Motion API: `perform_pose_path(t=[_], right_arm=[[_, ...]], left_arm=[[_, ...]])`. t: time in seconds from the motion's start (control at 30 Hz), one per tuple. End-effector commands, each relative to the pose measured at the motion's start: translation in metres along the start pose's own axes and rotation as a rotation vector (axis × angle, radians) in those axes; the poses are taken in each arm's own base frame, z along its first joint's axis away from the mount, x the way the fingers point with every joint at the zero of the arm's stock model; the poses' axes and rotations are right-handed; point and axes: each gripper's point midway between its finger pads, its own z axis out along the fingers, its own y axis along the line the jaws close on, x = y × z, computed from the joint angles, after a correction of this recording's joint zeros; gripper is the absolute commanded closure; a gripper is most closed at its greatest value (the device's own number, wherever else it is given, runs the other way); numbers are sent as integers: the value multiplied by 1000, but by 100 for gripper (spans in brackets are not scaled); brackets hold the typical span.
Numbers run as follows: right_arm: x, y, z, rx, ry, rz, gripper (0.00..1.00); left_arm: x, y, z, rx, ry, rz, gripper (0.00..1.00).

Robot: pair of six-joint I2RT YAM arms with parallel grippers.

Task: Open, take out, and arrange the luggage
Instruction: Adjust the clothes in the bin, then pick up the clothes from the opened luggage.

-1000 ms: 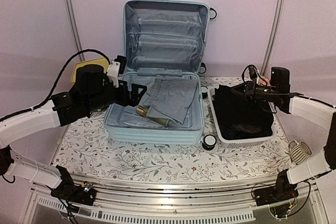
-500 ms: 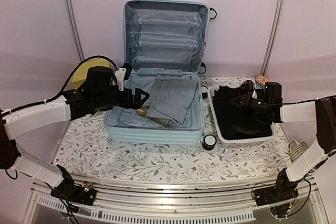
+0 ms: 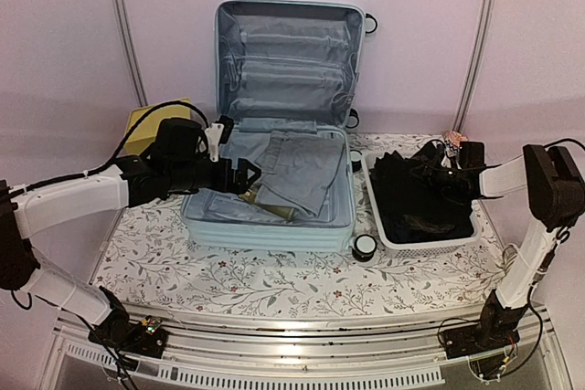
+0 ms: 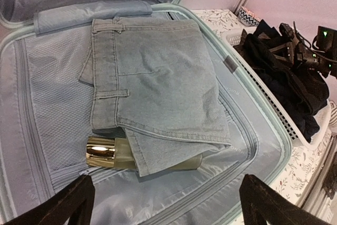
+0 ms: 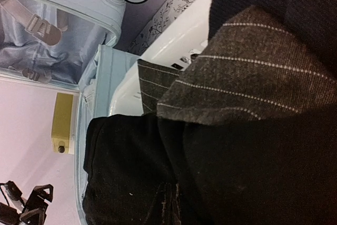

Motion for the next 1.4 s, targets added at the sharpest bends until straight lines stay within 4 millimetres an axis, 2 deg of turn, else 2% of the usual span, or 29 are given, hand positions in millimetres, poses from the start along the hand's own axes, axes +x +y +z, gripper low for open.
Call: perform_pose_path(t=[0.0, 0.17, 0.33, 0.5, 0.6, 0.8, 0.87, 0.9, 1.0, 1.07, 1.17, 1.27, 1.37], right_arm=[[9, -30, 1, 94, -14, 13, 97], [-8, -4, -20, 136, -57, -97, 93], [-21, 42, -44, 121, -85, -217, 87], [-11, 77, -54, 118, -54, -328, 85], [4, 96, -50, 128, -13, -386, 85], [66, 139, -10, 142, 123, -490, 82], [88, 140, 7, 180, 173, -499, 76], [90, 152, 16, 184, 172, -518, 73], [113, 165, 43, 227, 197, -526, 63], [129, 164, 62, 268, 222, -520, 58], [138, 145, 85, 348, 246, -454, 55], [143, 141, 98, 358, 266, -394, 45], [149, 140, 105, 347, 266, -326, 46]], left_arm=[[2, 10, -1, -30, 3, 25, 2], [5, 15, 6, -52, 15, 34, 2], [8, 7, 19, -15, 36, 29, 2], [10, -4, 30, 22, 54, 25, 2], [12, -7, 33, 28, 54, 28, 2], [16, -14, 39, 45, 64, 34, 2], [17, -17, 41, 49, 67, 36, 3], [17, -19, 41, 50, 65, 37, 2], [17, -23, 40, 55, 59, 46, 2], [17, -23, 38, 50, 55, 50, 2], [18, -22, 34, 41, 50, 53, 2], [21, -19, 29, 32, 48, 58, 2], [22, -15, 25, 15, 40, 69, 2]])
